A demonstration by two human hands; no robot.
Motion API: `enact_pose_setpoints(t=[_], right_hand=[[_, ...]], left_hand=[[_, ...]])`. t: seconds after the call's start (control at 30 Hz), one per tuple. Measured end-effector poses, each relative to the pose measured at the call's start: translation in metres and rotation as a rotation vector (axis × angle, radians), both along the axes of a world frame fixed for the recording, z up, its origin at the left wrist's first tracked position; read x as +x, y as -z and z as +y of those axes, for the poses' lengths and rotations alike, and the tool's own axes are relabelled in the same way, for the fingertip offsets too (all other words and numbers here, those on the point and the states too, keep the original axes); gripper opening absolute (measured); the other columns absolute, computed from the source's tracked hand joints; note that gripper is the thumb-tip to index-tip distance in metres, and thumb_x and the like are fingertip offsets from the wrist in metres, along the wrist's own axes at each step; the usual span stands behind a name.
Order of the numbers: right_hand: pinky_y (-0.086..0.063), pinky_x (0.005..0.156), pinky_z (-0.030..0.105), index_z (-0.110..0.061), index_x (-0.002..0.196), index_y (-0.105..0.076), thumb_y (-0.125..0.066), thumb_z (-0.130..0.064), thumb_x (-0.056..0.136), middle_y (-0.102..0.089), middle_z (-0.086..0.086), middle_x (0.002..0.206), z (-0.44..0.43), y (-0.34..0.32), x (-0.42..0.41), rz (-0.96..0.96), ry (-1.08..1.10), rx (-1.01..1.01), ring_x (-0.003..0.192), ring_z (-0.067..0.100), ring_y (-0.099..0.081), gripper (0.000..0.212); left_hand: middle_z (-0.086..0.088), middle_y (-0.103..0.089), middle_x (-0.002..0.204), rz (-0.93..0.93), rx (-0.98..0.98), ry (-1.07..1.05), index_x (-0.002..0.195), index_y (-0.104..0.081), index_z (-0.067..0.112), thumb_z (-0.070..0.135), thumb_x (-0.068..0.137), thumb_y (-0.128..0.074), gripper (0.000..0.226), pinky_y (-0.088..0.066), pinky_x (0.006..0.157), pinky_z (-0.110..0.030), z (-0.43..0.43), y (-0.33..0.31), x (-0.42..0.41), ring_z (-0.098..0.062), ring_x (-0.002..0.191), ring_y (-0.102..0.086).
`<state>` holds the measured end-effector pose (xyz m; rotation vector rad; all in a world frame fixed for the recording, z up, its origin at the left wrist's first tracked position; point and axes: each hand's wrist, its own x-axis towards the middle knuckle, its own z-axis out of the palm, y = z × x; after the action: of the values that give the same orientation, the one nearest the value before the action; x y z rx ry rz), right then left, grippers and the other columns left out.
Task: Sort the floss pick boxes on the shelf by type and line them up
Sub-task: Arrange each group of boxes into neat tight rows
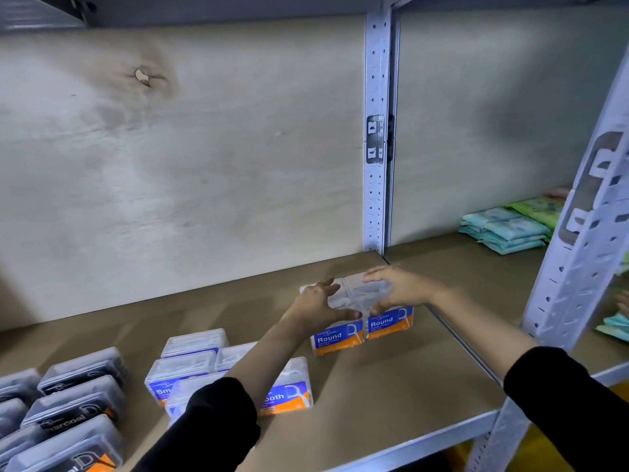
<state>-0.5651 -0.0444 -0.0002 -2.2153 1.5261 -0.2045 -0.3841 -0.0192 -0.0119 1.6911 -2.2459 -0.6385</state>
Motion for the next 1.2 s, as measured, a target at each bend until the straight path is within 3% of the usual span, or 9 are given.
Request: enact_pose_setpoints(t=[0.43,0.63,0.93,1.2], right_hand=[[-0.029,0.110,0.035,-0.010,0.136,-0.042,-0.069,-0.016,0.079,-0.037,0.005,0.147,0.005,0.006,-0.007,-0.001,0.052,-0.061,0.137,0.020,-0.029,0.064],[-0.031,0.106,0.030,-0.011,0.131,-0.049,-0.071,-0.018,0.077,-0.043,0.003,0.143,0.007,0.006,-0.007,0.032,0.051,-0.137,0.133,0.019,-0.035,0.059],[-0.036,0.103,0.030,-0.014,0.130,-0.051,-0.066,-0.018,0.082,-0.048,0.002,0.137,0.017,0.004,-0.003,0.190,-0.033,-0.166,0.126,0.018,-0.042,0.050],[-0.038,0.100,0.029,-0.016,0.130,-0.051,-0.057,-0.013,0.088,-0.047,0.000,0.136,0.024,0.010,-0.003,0.252,-0.032,-0.193,0.126,0.016,-0.041,0.042]], left_hand=[[0.002,-0.026,0.155,0.002,0.030,-0.012,0.143,-0.035,0.015,0.030,0.081,-0.069,0.072,-0.043,0.103,-0.031,0.000,0.004,0.002,-0.019,0.134,-0.039],[0.001,-0.020,0.157,-0.070,-0.023,0.068,0.143,-0.034,0.015,0.029,0.084,-0.066,0.069,-0.035,0.110,-0.033,0.004,0.003,0.001,-0.018,0.141,-0.029],[-0.002,-0.046,0.144,-0.159,-0.134,0.142,0.134,-0.048,0.013,0.027,0.085,-0.064,0.054,-0.045,0.102,-0.030,0.011,0.003,0.003,-0.018,0.126,-0.049],[-0.004,-0.050,0.139,-0.213,-0.151,0.171,0.130,-0.053,0.010,0.016,0.089,-0.058,0.042,-0.044,0.100,-0.028,0.011,0.008,0.005,-0.018,0.124,-0.050]])
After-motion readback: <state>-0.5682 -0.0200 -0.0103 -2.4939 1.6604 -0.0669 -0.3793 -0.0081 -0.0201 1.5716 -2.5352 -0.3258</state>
